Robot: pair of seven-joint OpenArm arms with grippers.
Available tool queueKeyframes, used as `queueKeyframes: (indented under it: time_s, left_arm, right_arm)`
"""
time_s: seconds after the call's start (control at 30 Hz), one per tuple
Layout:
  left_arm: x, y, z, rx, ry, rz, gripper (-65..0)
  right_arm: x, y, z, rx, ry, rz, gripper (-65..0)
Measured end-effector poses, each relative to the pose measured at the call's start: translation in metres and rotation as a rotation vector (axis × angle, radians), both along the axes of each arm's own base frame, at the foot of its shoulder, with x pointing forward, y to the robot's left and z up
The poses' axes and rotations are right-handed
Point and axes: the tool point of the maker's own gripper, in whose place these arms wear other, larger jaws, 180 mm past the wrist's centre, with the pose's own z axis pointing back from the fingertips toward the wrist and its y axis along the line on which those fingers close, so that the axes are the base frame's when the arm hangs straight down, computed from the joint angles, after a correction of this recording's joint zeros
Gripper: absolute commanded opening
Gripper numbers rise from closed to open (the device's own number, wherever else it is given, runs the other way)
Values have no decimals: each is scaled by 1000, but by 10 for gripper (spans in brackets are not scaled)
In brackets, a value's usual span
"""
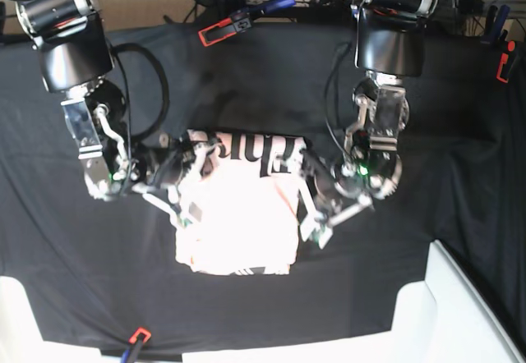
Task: Fold the T-shirt properly
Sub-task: 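Press and square the bundle's sides with both grippers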
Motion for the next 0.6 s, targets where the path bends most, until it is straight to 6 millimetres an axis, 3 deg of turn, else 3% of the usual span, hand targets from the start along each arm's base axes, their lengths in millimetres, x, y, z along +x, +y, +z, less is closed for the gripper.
queueKeyframes:
  time_s: [0.13, 0.23, 0.4, 0.5, 0.6]
  left_arm:
    - [12, -4, 17, -2, -39, -4, -650]
    - [20, -13, 9, -13, -3, -4, -650]
    - [28, -39, -9, -96, 29, -10, -650]
    - [22, -32, -32, -84, 87, 41, -650]
    - [23, -19, -41, -85, 64, 93, -650]
  right_arm:
    - [19, 2, 20, -7, -50, 16, -641]
    - [34, -3, 21, -10, -55, -2, -641]
    - [49, -17, 3, -12, -14, -61, -640]
    - [47, -24, -14, 2, 9, -104, -640]
    - [38, -27, -30, 18, 31, -138, -640]
